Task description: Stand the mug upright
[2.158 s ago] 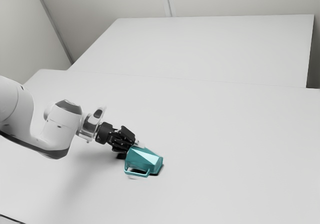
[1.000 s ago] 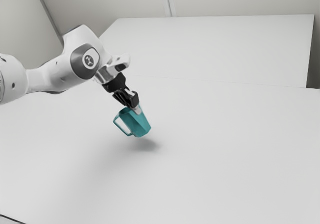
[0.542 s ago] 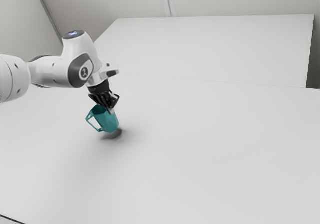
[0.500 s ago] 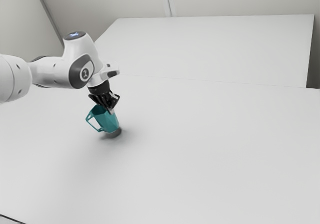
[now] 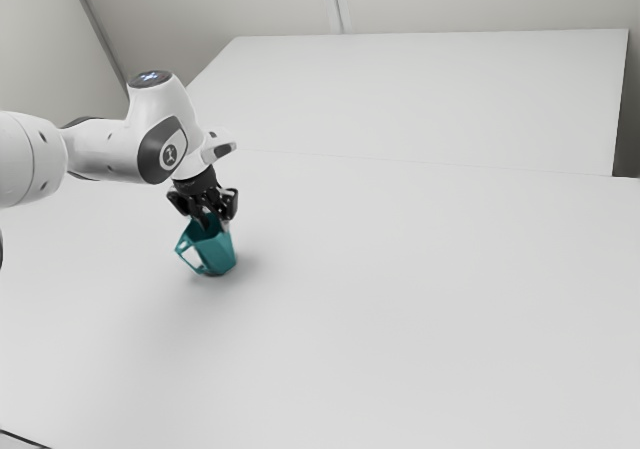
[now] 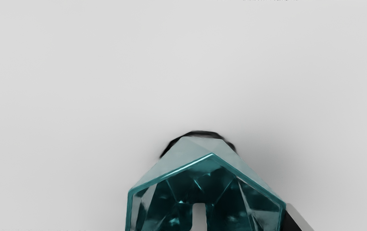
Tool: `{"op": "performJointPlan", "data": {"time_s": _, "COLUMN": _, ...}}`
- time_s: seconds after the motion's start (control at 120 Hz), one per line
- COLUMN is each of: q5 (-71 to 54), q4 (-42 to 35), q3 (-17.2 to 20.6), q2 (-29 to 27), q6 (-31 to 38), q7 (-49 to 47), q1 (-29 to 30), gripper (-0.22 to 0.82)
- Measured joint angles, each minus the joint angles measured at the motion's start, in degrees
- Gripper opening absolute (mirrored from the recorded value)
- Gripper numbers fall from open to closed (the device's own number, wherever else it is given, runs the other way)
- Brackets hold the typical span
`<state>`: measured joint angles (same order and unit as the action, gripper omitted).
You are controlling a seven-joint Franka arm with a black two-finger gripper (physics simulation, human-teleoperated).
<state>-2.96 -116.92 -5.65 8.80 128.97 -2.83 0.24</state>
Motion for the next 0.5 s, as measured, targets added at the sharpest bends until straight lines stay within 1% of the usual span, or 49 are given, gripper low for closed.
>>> {"op": "performJointPlan", "data": {"time_s": 0.058, "q5": 0.02, "q4": 0.0, "q3": -0.56, "q2": -0.03, "q6": 0.03, "q7": -0.63, "q1": -0.13, "gripper": 0.27}}
{"op": "performJointPlan", "data": {"time_s": 0.117, "q5": 0.04, "q4": 0.0, "q3": -0.77, "q2": -0.06, "q6": 0.06, "q7": -1.19, "q1": -0.17, "gripper": 0.35}}
{"op": "performJointPlan", "data": {"time_s": 0.217, "q5": -0.08, "q4": 0.6, "q3": -0.91, "q2": -0.57, "q6": -0.31, "q7": -2.06, "q1": -0.64, "gripper": 0.45}}
{"op": "performJointPlan", "data": {"time_s": 0.267, "q5": -0.8, "q4": 3.08, "q3": -0.92, "q2": -0.84, "q6": -1.54, "q7": -2.48, "q1": -1.3, "gripper": 0.48}}
{"op": "performJointPlan", "data": {"time_s": 0.4, "q5": -3.18, "q4": 11.45, "q3": -0.68, "q2": -3.37, "q6": -8.11, "q7": -3.89, "q1": -3.68, "gripper": 0.54}}
{"op": "performJointPlan", "data": {"time_s": 0.45, "q5": -2.8, "q4": 15.3, "q3": -0.46, "q2": -5.0, "q6": -12.49, "q7": -4.32, "q1": -4.19, "gripper": 0.55}}
{"op": "performJointPlan", "data": {"time_s": 0.5, "q5": -2.51, "q4": 20.88, "q3": 0.45, "q2": -6.1, "q6": -17.93, "q7": -4.57, "q1": -4.19, "gripper": 0.56}}
